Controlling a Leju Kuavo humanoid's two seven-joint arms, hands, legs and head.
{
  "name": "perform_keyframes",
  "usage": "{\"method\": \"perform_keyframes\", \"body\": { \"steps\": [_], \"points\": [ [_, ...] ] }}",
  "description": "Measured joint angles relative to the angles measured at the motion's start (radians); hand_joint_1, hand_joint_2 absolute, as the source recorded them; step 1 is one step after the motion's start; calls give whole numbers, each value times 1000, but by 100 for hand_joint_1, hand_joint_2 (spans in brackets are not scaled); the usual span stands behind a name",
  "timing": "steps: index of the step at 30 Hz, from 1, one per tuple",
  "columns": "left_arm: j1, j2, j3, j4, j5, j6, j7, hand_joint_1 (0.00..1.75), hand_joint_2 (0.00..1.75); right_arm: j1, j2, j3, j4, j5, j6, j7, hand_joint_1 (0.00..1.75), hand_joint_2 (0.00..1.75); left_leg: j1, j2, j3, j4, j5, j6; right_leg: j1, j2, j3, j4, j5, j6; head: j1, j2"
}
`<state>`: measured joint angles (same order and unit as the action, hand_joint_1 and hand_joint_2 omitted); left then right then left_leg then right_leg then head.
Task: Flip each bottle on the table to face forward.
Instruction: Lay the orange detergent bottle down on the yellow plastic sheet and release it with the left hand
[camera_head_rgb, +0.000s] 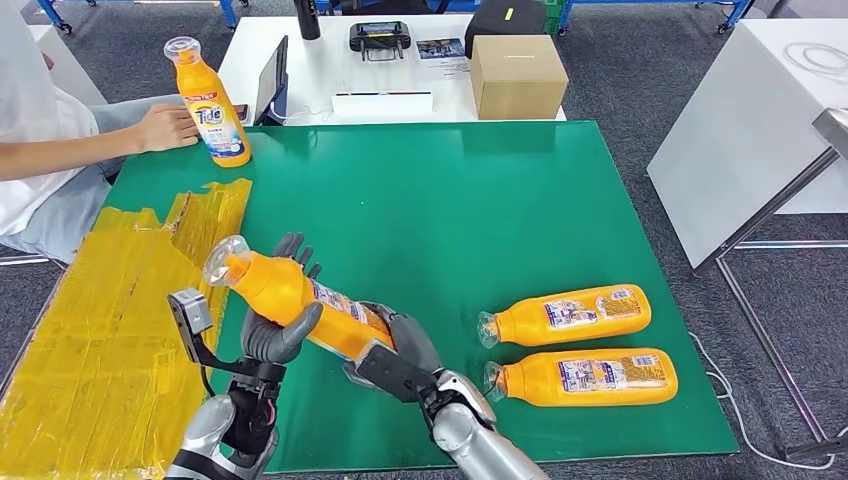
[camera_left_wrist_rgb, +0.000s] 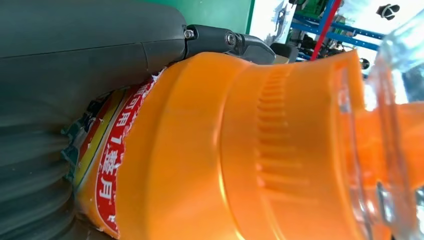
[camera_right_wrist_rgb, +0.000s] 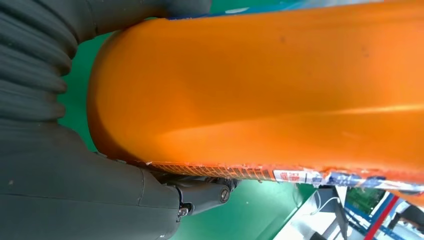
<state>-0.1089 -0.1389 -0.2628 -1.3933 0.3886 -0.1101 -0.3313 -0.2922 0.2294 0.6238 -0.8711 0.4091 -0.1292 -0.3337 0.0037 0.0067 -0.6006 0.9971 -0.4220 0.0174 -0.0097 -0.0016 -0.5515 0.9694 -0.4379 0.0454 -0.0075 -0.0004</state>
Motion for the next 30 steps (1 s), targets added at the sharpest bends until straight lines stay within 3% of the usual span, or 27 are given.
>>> {"method": "perform_keyframes", "body": {
  "steps": [1,2,6,16,20,23,27,28,30],
  "points": [
    [0,0,0,2,0,-1,-1,77,175,-2,-2,3,2,3,0,-2,175,175,0,0,0,0,0,0,0,0,0,0,0,0,0,0],
    [-1,0,0,5,0,-1,-2,77,175,-3,-3,6,4,5,0,-4,175,175,0,0,0,0,0,0,0,0,0,0,0,0,0,0],
    [-2,0,0,13,1,-1,-5,175,175,-6,-6,14,7,7,-2,-7,175,175,0,0,0,0,0,0,0,0,0,0,0,0,0,0],
    [-4,0,1,18,10,8,-16,175,175,-6,-10,21,8,3,-18,-8,175,175,0,0,0,0,0,0,0,0,0,0,0,0,0,0],
    [-6,0,0,14,-25,40,-51,175,175,2,-11,21,-2,-6,-49,-19,140,175,0,0,0,0,0,0,0,0,0,0,0,0,0,0],
    [-6,3,-9,-17,-118,73,-106,175,175,28,-14,15,-45,-39,-94,-54,140,175,0,0,-1,0,0,0,0,0,0,0,0,0,0,0],
    [-4,8,-27,-59,-163,92,-121,175,175,52,-25,7,-109,-54,-105,-67,4,175,0,0,-1,0,0,0,0,0,-1,0,0,0,0,0],
    [-4,10,-29,-65,-177,102,-128,175,175,57,-27,5,-120,-57,-108,-70,0,175,0,0,-1,0,0,0,0,0,-1,0,0,0,0,0],
    [-2,15,-32,-81,-264,169,-163,175,175,72,-30,-3,-151,-74,-128,-87,0,87,0,0,-1,0,0,0,0,0,-1,0,0,0,0,0]
  ]
}}
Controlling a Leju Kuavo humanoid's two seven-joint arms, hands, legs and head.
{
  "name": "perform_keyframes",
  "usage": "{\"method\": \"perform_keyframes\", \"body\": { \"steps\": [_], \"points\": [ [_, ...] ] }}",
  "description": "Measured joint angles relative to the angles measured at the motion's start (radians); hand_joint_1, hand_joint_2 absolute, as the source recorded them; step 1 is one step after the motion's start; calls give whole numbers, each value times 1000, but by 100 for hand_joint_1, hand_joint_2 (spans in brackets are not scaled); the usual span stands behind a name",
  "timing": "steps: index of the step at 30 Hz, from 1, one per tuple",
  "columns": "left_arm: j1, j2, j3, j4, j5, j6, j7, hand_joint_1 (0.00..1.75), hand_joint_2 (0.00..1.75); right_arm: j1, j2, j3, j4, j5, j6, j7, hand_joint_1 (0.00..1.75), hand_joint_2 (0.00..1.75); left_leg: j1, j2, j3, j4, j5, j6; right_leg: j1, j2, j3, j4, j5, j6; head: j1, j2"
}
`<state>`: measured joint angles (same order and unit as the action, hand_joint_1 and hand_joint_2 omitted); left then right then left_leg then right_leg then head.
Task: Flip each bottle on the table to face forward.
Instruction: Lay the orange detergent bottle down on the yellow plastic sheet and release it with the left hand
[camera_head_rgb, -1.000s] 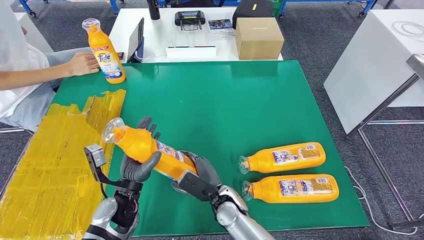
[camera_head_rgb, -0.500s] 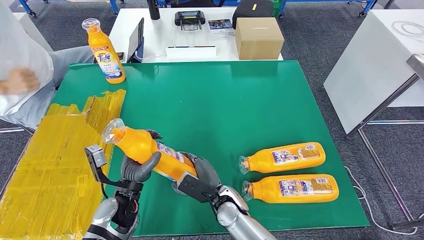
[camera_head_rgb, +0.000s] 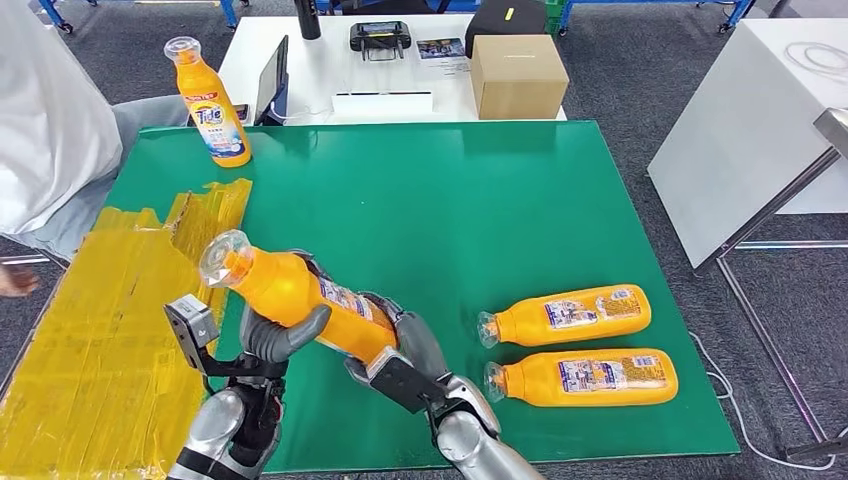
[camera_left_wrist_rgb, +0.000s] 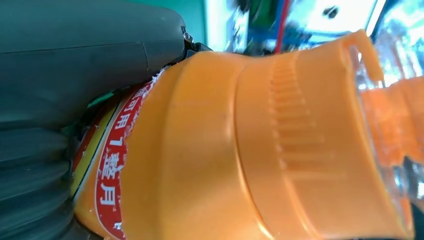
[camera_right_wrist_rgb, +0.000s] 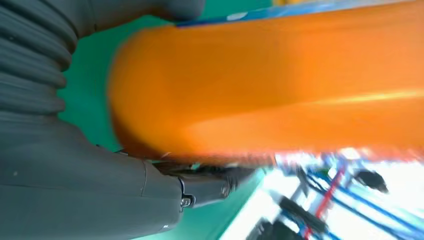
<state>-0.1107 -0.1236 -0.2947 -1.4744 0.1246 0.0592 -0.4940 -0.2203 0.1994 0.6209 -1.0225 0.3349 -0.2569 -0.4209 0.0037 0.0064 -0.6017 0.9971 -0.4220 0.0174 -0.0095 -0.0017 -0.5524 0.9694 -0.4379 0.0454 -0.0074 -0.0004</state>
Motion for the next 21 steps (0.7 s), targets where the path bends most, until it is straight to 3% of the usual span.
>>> {"method": "perform_keyframes", "body": {
  "steps": [2,5,7,11,15,21],
  "points": [
    [2,16,2,-25,-170,134,-35,175,175,29,-6,-22,-63,-34,-27,-24,0,0,0,0,0,0,0,0,0,0,0,0,0,0,0,0],
    [1,62,18,-63,-504,351,-6,175,175,88,-25,-75,-211,-86,-39,-37,0,0,0,0,0,0,0,0,0,0,0,0,0,0,0,0],
    [1,88,28,-77,-688,440,28,175,175,123,-36,-110,-307,-106,-36,-37,0,0,0,-1,0,0,0,0,0,0,0,0,0,0,0,0],
    [-15,135,33,-77,-1049,522,162,175,175,176,-52,-157,-454,-145,-14,-55,0,175,0,0,0,0,0,0,0,0,-1,0,0,0,0,0],
    [-68,211,32,-13,-1437,515,345,175,175,215,-63,-191,-573,-199,20,-66,0,175,0,1,0,0,0,0,0,0,-1,0,0,0,0,0],
    [-113,275,31,65,-1497,512,385,175,175,239,-74,-217,-658,-213,32,-65,0,175,0,2,1,0,0,0,0,0,-1,0,0,0,0,0]
  ]
}}
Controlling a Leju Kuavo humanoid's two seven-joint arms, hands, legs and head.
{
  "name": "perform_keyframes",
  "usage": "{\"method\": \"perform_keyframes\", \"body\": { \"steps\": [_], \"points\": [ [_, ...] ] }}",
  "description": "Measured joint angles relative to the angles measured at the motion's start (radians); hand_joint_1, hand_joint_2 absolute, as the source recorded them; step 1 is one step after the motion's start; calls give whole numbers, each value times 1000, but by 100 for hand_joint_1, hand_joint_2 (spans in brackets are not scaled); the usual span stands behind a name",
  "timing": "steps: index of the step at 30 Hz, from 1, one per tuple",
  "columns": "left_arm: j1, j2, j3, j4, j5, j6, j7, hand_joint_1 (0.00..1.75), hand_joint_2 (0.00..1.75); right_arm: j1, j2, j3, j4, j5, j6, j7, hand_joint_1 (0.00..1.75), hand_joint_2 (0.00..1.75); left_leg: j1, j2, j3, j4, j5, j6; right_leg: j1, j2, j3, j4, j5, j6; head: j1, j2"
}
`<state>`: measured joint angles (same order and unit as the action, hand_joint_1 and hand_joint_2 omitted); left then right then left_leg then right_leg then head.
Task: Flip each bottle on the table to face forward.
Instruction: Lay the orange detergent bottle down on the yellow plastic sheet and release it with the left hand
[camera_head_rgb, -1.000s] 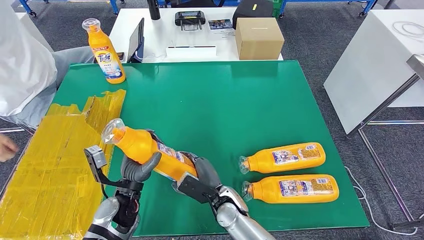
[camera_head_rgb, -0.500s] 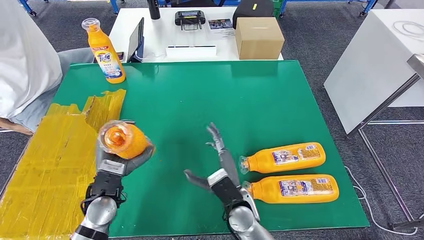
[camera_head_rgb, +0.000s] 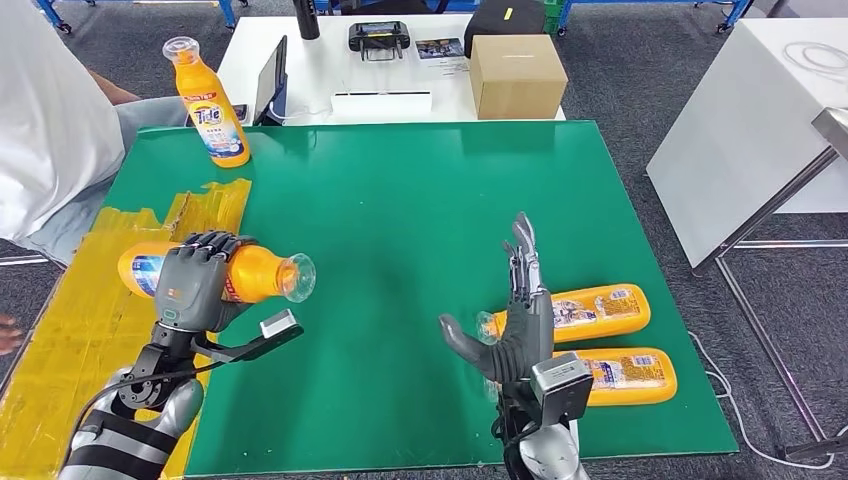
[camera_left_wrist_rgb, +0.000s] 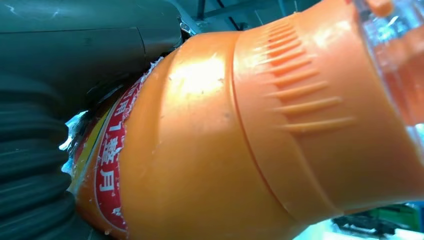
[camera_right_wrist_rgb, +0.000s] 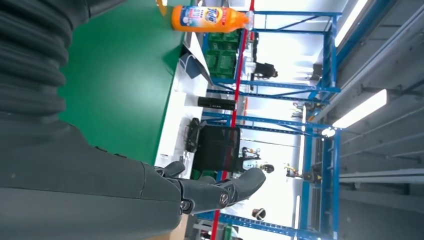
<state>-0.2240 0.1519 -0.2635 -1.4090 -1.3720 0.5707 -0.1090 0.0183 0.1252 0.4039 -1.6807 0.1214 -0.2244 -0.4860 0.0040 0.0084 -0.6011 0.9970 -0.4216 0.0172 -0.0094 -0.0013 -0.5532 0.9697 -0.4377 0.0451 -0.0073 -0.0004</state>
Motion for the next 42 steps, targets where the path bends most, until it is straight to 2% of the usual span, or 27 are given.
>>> {"method": "perform_keyframes", "body": {
  "steps": [8,13,17,21,26,29,39,42],
  "points": [
    [-12,21,-8,31,-21,-10,11,175,175,6,-4,-3,-27,-2,1,0,0,175,0,0,-1,0,0,0,0,0,-1,0,0,0,0,0],
    [-47,59,-33,86,-148,-103,67,175,175,6,-4,-17,-39,-29,20,9,0,175,0,0,-1,0,0,0,0,0,-1,0,0,0,0,0],
    [-98,97,-80,177,-183,-143,102,175,175,4,-6,-30,-49,-25,26,11,0,175,0,0,-1,0,1,0,0,0,0,0,0,0,0,0],
    [-171,122,-170,307,-184,-190,161,175,175,-5,-6,-30,-50,14,23,8,0,175,0,-1,-1,0,1,0,0,0,0,0,0,0,0,0],
    [-239,106,-196,506,-111,-243,128,175,175,-23,-6,-17,-50,39,12,12,0,175,0,0,-1,0,1,0,0,0,0,0,0,0,0,0],
    [-261,95,-198,580,-81,-248,122,175,175,-28,-6,-15,-50,43,10,16,0,175,0,-3,-1,0,1,0,0,-1,1,0,0,0,0,0],
    [-285,61,-148,656,52,-276,57,175,175,-37,-8,-1,-47,68,5,29,0,175,0,-6,5,0,1,-1,0,-2,8,0,0,0,0,0],
    [-285,55,-139,658,63,-282,50,46,175,-37,-8,0,-46,70,4,30,0,175,0,-6,6,0,1,-1,0,-3,9,0,0,0,0,0]
  ]
}}
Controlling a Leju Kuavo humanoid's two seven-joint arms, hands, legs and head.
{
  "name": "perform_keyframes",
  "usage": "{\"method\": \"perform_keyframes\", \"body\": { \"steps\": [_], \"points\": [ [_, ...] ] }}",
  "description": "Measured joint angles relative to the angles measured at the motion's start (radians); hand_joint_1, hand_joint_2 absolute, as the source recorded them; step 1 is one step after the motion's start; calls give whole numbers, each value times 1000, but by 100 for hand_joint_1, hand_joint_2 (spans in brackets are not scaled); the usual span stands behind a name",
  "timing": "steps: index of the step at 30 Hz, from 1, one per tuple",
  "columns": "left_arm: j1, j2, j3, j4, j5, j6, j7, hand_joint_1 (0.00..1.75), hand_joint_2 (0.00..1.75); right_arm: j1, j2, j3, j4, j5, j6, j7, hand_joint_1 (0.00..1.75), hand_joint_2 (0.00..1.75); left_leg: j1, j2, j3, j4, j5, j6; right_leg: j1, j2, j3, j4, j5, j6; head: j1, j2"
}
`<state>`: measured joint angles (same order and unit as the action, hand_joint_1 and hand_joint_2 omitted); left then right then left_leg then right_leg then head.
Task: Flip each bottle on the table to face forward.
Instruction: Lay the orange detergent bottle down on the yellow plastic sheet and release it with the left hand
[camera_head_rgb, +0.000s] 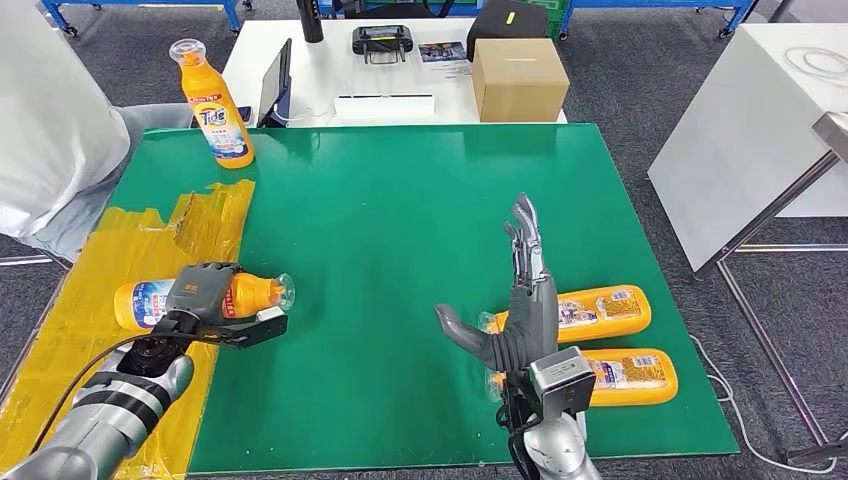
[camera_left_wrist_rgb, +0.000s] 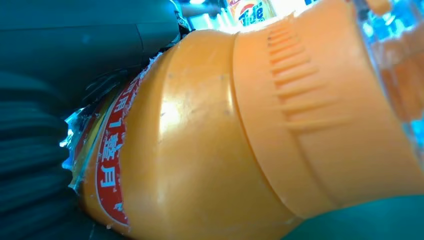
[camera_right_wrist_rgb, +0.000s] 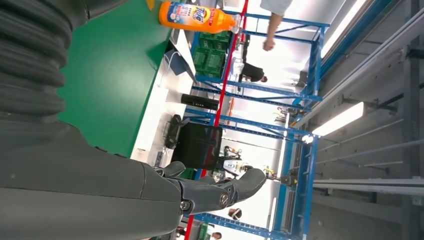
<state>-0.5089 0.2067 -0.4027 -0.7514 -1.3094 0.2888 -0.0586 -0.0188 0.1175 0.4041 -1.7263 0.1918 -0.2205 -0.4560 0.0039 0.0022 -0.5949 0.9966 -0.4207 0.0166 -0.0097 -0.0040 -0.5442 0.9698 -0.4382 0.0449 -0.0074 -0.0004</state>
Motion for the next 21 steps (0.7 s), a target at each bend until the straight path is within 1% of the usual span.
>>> {"method": "perform_keyframes", "body": {
  "steps": [1,4,7,12,16,21],
  "points": [
    [0,-2,3,0,5,-1,-2,2,175,0,0,0,1,1,0,1,0,175,0,0,0,0,0,0,0,0,0,0,0,0,0,0],
    [6,-8,14,-3,25,17,-6,0,175,-1,0,0,4,5,-1,3,0,175,0,0,0,0,0,0,0,0,0,0,0,0,0,0],
    [31,-14,27,-26,61,47,-23,0,175,-1,0,0,8,10,-2,5,0,175,0,0,0,0,0,0,0,0,0,0,0,0,0,0],
    [102,-29,54,-133,130,101,-81,0,175,-1,-2,0,14,17,-3,7,0,175,0,0,-1,0,0,0,0,0,-2,0,0,0,0,0],
    [133,-36,67,-201,139,108,-89,0,175,0,-2,0,18,19,-4,8,0,175,0,0,-2,0,0,0,0,0,-3,0,0,0,0,0],
    [148,-38,74,-237,141,109,-90,0,175,0,-3,0,21,20,-4,8,0,175,0,0,-3,0,0,0,0,0,-3,0,0,0,0,0]
  ]
}}
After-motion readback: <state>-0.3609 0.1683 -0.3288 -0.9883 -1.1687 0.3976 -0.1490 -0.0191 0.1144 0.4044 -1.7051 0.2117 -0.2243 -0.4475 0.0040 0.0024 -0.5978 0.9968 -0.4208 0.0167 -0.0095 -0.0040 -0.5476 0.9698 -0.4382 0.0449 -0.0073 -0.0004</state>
